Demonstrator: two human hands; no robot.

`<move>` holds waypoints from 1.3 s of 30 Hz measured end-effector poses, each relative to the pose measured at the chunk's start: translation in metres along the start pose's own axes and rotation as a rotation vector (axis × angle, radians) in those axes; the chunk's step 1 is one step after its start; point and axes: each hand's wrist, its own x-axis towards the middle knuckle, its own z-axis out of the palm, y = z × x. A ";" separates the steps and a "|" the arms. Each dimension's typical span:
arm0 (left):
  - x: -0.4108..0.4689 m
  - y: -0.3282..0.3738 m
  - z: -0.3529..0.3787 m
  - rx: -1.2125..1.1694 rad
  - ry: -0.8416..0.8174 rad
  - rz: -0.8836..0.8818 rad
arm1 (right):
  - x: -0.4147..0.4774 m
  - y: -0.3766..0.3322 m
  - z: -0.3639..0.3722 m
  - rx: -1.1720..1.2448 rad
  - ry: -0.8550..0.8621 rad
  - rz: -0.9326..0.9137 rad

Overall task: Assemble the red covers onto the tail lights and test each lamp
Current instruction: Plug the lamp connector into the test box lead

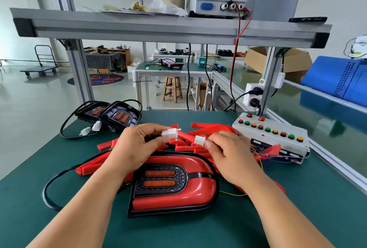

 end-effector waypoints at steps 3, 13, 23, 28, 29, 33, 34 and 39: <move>0.000 0.005 0.004 0.092 -0.032 0.104 | 0.000 0.002 0.000 0.003 -0.008 0.006; 0.017 0.014 0.020 0.128 -0.171 0.111 | 0.002 0.010 -0.004 0.111 -0.036 0.010; 0.033 0.026 0.033 0.022 -0.282 0.054 | 0.004 0.025 -0.008 0.129 -0.051 0.038; 0.045 0.032 0.031 0.074 -0.351 0.057 | 0.004 0.027 -0.010 0.073 -0.053 0.053; 0.047 0.034 0.030 0.084 -0.364 0.062 | 0.004 0.028 -0.011 0.060 -0.046 0.054; 0.056 0.040 0.032 0.174 -0.411 0.077 | 0.006 0.029 -0.012 0.005 -0.033 0.055; 0.058 0.041 0.033 0.191 -0.425 0.077 | 0.006 0.030 -0.012 -0.005 -0.030 0.059; 0.061 0.042 0.038 0.216 -0.463 0.064 | 0.005 0.033 -0.012 -0.040 -0.027 0.063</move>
